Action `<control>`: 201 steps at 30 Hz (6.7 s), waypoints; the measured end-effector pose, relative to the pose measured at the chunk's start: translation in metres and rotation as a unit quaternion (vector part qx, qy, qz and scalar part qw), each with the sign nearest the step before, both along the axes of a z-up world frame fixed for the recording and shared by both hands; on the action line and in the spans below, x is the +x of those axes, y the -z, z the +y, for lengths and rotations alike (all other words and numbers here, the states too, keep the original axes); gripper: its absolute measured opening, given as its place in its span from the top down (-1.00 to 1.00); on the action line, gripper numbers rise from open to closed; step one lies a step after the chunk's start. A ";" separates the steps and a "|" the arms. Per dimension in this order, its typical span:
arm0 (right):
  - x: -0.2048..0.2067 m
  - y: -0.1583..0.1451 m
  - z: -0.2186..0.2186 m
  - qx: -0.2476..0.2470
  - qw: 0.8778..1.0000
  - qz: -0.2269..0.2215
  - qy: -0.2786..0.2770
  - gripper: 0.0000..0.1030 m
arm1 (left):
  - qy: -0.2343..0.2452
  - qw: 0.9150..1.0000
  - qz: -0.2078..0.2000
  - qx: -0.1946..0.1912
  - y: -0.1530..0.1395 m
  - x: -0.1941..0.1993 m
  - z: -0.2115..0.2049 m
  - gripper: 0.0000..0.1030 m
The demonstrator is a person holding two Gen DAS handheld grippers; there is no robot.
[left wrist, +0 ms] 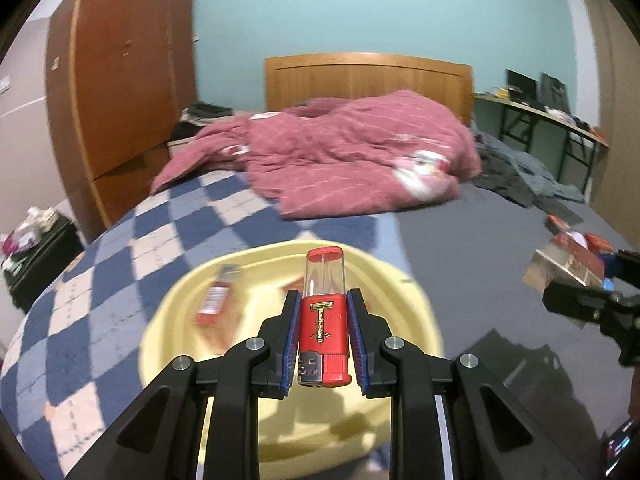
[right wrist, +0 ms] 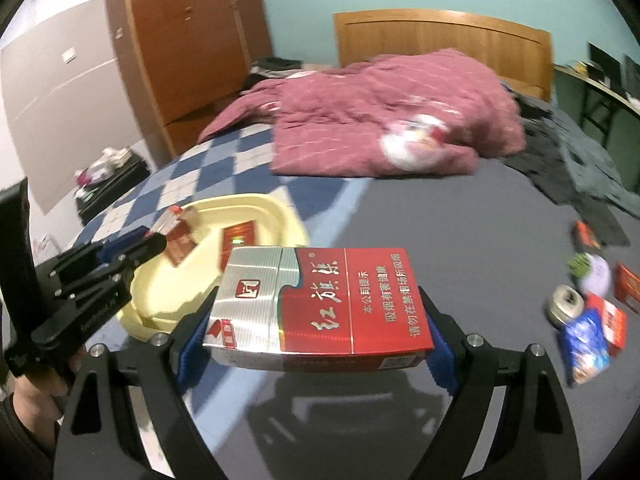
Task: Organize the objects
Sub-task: 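Carry the lighter and the red-silver pack over the yellow tray with both tools, then open both tools to release the lighter and pack into the tray, then move both tools back toward the remaining items on the bed, then grasp the blue tissue pack with the left tool while the right tool grasps the Double Happiness pack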
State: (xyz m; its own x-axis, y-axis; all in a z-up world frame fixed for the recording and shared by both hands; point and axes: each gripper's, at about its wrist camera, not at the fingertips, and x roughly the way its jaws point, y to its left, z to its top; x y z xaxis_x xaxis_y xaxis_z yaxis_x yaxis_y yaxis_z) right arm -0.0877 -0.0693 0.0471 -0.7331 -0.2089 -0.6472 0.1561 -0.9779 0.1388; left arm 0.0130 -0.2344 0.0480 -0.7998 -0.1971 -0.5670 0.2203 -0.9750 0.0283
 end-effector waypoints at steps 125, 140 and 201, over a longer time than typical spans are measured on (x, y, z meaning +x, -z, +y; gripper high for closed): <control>-0.085 0.018 -0.037 0.072 0.996 -0.045 0.010 -1.00 | 0.017 0.997 0.007 0.072 0.005 -0.066 -0.053 -0.99; 0.031 0.009 0.110 0.059 0.992 -0.019 0.109 -1.00 | 0.125 0.989 -0.004 0.075 -0.003 -0.047 0.077 -0.99; 0.022 0.098 0.339 0.138 0.985 -0.091 -0.052 -1.00 | 0.189 0.961 -0.164 0.116 0.105 -0.196 0.327 -0.99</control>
State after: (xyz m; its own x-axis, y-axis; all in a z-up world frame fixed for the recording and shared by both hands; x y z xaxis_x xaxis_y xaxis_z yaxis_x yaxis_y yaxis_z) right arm -0.0656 0.2696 -0.0507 -0.5830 -0.0744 -0.8091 0.2555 -0.9621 -0.0957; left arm -0.1828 0.0925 -0.0574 -0.5595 0.2357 -0.7946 -0.1354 -0.9718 -0.1929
